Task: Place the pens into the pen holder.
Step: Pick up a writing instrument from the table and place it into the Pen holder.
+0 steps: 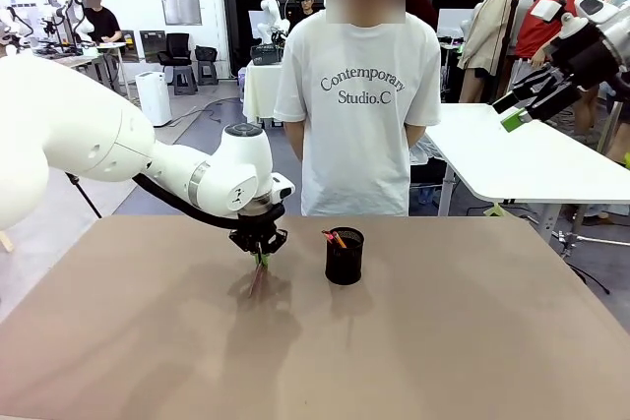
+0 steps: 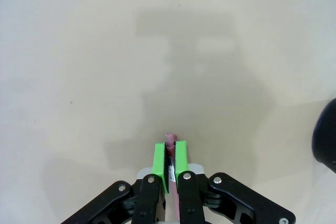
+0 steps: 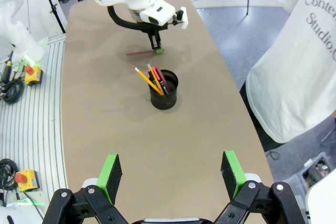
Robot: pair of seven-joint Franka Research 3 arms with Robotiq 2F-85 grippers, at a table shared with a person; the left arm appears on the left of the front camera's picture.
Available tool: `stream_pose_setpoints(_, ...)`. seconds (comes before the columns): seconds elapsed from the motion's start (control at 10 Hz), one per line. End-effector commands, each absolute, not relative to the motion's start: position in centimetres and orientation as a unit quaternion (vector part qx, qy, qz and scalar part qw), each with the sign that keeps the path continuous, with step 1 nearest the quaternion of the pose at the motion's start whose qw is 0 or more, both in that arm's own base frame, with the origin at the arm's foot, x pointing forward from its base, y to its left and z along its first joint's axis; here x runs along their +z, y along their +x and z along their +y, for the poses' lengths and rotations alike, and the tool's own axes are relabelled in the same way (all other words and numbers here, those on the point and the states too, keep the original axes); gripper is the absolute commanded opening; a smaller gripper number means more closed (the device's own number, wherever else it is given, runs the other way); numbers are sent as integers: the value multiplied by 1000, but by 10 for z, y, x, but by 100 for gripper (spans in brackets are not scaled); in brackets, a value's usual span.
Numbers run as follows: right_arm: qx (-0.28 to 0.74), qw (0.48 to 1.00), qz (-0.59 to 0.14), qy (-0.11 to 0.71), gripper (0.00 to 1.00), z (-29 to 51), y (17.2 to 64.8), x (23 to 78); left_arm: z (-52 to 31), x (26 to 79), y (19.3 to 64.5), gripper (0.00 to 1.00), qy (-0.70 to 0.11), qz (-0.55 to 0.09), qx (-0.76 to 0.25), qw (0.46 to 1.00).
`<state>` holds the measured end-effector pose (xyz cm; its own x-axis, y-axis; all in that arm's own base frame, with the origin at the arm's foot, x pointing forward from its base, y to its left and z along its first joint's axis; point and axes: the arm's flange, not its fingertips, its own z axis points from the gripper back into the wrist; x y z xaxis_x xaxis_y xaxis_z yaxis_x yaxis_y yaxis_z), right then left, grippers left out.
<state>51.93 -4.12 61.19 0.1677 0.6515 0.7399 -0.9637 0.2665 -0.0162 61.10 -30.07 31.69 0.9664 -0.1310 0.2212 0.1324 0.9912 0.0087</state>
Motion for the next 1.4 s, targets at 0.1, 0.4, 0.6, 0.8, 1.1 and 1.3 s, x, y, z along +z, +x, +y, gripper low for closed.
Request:
stream_pose_setpoints(0.1, 554, 727, -326, 239, 100, -41, 519, 613, -292, 356, 592, 0, -49, -133, -48, 989)
stream_pose_setpoints(0.4, 554, 727, -326, 239, 100, -41, 519, 613, -275, 401, 581, 0, -165, -147, -71, 973)
stream_pose_setpoints(0.6, 554, 727, -326, 239, 100, -41, 519, 613, -264, 430, 569, 0, -266, -124, -148, 944)
stream_pose_setpoints(0.8, 554, 727, -326, 239, 100, -41, 519, 613, -254, 448, 560, 0, -358, -124, -228, 897)
stream_pose_setpoints(1.1, 554, 727, -326, 239, 100, -41, 519, 613, -240, 449, 543, 0, -410, -174, -408, 797)
stream_pose_setpoints(1.3, 554, 727, -326, 239, 100, -41, 519, 613, -236, 453, 538, 0, -409, -276, -473, 730)
